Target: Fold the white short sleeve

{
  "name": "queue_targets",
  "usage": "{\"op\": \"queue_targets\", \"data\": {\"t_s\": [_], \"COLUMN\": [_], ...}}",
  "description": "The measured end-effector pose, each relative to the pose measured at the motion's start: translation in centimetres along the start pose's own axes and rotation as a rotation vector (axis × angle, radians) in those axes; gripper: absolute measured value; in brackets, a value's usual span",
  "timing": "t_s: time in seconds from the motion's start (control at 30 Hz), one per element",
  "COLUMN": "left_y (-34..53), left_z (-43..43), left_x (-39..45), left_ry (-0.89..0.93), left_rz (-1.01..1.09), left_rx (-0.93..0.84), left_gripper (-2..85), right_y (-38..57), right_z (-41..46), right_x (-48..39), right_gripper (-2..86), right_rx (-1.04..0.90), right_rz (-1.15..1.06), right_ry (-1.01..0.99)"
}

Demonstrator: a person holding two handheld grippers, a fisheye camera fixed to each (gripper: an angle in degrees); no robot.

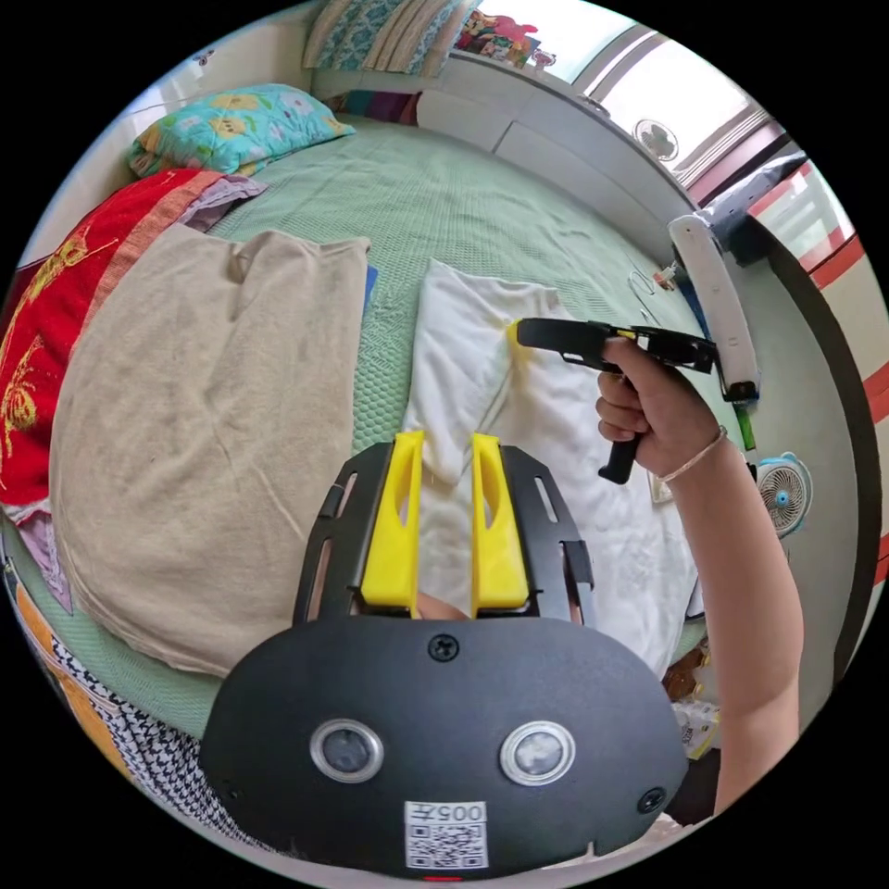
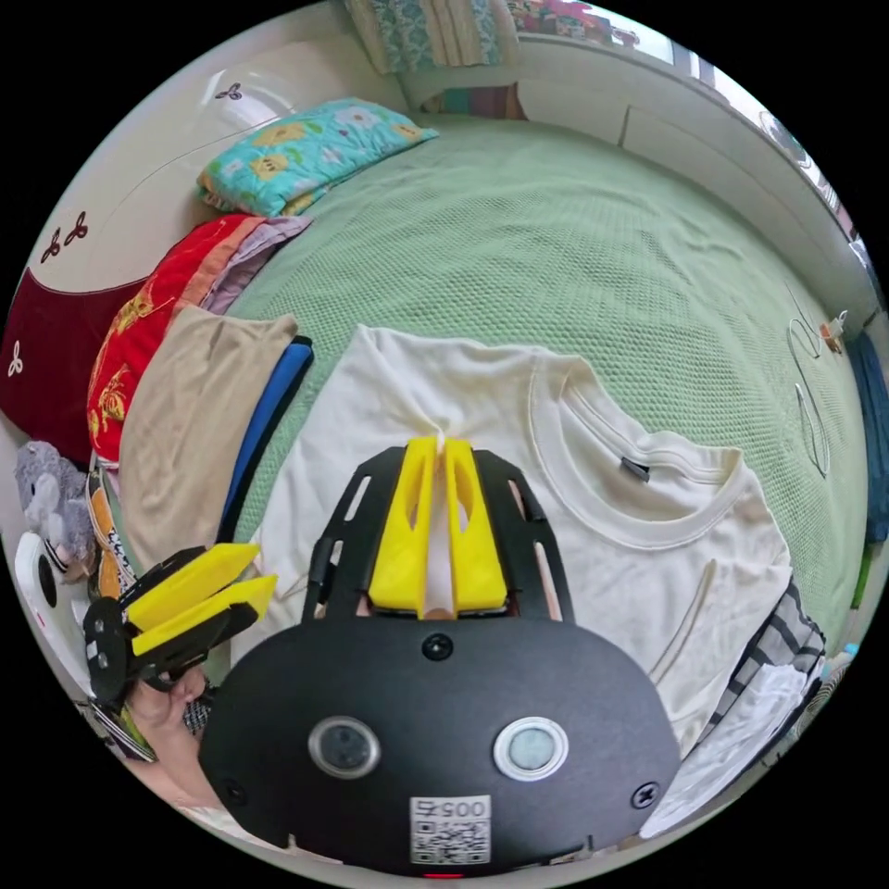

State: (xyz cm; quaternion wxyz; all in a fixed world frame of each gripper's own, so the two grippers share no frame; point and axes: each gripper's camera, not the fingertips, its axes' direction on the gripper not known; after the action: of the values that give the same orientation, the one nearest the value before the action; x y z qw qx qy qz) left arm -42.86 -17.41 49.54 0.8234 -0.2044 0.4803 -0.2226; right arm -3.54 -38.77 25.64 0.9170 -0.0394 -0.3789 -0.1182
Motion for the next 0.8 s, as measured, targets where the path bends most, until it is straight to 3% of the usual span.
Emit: {"op": "queue_targets", "data": {"t_s": [0.2,0.37,0.43,0.6,0.7,0.8], "left_y": [0.6,1.6,2.1,2.9,3.3,4.1], "left_z": [-0.9,-1.9,-3.0,-3.6,-2.3,-2.2], "left_x": [0.5,2.1,2.3,2.4,3.0,3.4], "left_ry": [0.050,-0.008,-0.018,0.049,0.024,-0.027], "left_rz": [-0.017,0.012,0.006,-0.021,-0.021,-0.041], "left_rx": [0.023,0.032,0.067,0.093,0.034,0.011], "left_gripper": [7.6,7.9,7.9,7.5,7.4,6.8], "right_y": [3.6,5.0,6.2,12.4,15.4,17.5], "right_z": [-2.2,0.7,0.2,-2.4,-0.7,1.8], "right_x": [1.9,3.0,2.9,-1.1,-3.7,-4.7], "right_gripper": [-1.5,1.1,2.4,1.4,-0.5,-0.9], "right_rx": [0.130,0.038,0.086,0.229,0.153,0.102], "right_rz": [0.073,0.137,0.148,-0.055,-0.149,-0.172], "right_ry": [-0.069,-0.089,-0.070,-0.134,-0.186,-0.102]}}
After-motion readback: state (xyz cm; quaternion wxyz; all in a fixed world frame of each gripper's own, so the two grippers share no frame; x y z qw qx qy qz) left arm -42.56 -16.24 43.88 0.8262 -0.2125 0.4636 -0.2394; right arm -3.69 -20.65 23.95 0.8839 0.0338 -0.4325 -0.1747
